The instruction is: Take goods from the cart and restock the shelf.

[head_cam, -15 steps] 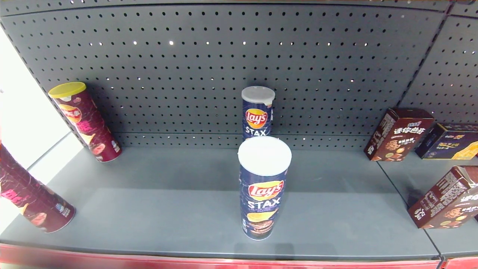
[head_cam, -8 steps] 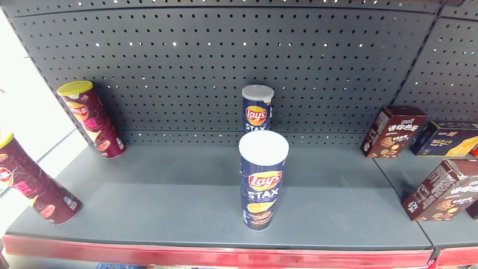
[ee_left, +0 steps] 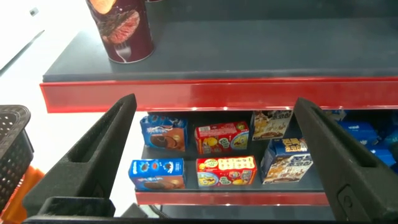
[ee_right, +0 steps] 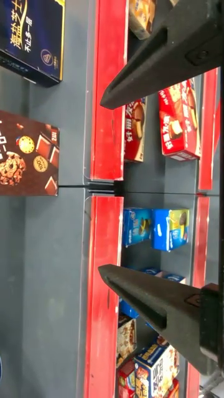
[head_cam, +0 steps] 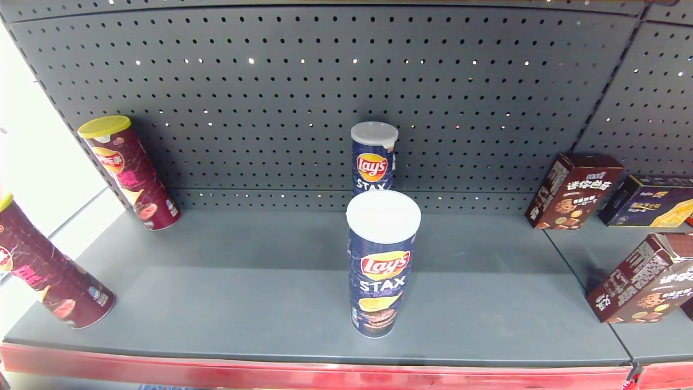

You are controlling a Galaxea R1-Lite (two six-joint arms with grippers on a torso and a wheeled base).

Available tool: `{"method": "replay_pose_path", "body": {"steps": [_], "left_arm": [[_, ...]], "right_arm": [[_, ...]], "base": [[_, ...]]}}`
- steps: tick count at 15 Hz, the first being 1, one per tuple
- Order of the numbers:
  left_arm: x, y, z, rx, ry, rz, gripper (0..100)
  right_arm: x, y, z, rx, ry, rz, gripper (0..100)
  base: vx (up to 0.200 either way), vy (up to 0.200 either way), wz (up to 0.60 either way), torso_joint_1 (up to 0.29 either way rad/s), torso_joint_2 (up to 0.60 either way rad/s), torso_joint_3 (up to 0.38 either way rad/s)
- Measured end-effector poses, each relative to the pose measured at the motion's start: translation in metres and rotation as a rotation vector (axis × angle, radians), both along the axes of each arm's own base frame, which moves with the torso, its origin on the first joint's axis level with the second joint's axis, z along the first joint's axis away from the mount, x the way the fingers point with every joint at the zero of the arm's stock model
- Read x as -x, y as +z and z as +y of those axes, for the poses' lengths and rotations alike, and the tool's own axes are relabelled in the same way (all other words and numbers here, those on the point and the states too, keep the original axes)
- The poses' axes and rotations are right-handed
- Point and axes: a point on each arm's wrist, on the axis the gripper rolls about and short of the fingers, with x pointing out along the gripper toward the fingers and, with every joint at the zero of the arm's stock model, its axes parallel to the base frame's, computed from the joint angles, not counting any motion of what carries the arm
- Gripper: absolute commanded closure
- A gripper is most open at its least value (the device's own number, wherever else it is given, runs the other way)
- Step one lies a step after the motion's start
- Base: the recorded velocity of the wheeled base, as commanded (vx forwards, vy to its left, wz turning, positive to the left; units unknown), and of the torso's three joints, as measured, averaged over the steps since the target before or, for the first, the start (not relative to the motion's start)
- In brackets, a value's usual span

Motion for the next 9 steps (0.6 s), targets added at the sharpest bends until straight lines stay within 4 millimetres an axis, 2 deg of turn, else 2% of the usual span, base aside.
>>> {"method": "replay_pose_path", "body": {"steps": [9], "left_arm": [[0.0, 0.0, 0.0, -0.001, -0.002, 0.0, 0]], "right_arm": [[0.0, 0.0, 0.0, 0.001, 0.002, 0.0, 0]], "base": [[0.0, 0.0, 0.0, 0.0, 0.0, 0.0]]}}
